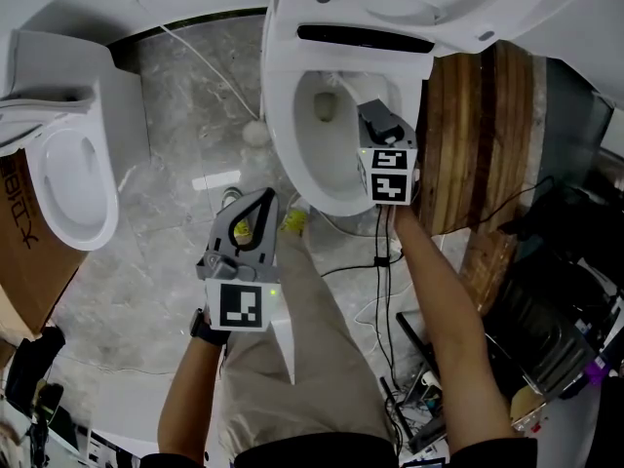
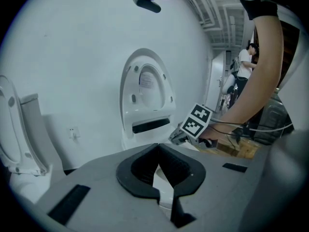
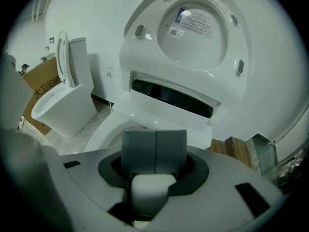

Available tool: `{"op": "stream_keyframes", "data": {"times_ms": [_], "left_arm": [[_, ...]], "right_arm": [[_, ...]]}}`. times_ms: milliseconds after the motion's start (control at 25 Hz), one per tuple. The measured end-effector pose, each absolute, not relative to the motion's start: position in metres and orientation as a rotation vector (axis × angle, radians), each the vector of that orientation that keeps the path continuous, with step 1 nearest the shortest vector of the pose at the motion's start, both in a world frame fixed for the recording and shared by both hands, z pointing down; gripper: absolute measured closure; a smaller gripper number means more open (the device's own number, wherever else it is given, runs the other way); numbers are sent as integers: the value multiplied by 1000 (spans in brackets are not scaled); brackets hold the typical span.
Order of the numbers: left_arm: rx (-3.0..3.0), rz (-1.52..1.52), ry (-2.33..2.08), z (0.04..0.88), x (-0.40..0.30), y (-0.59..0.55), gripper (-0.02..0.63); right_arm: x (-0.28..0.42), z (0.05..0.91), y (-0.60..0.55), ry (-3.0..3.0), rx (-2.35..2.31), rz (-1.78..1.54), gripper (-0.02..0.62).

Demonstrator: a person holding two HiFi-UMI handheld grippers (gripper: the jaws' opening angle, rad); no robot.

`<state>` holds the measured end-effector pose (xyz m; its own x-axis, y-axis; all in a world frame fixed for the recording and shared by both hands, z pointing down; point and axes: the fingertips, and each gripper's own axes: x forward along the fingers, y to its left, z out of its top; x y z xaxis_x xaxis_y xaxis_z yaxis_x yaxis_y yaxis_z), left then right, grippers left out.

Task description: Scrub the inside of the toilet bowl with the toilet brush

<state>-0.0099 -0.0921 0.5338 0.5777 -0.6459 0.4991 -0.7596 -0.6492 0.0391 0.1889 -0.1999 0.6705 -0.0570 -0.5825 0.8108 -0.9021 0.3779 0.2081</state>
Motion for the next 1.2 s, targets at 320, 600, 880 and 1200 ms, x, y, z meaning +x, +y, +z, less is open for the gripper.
{"op": "stream_keyframes", "data": {"times_ms": [320,600,880,1200], "left_arm": [[2569,663,-1156,531,-4,-89,588],[2595,660,-1155,529,0,-85,588],[2600,657,-1157,519,6,-82,588],[2616,644,-1169,506,9,-79,588]], "right_arm": [[208,669,-196,-1698,1329,439,437],[231,669,-191,-1637,1355,436,437],[255,664,-178,-1574,1362,447,437],[268,655,-160,-1500,1339,470,437]]}}
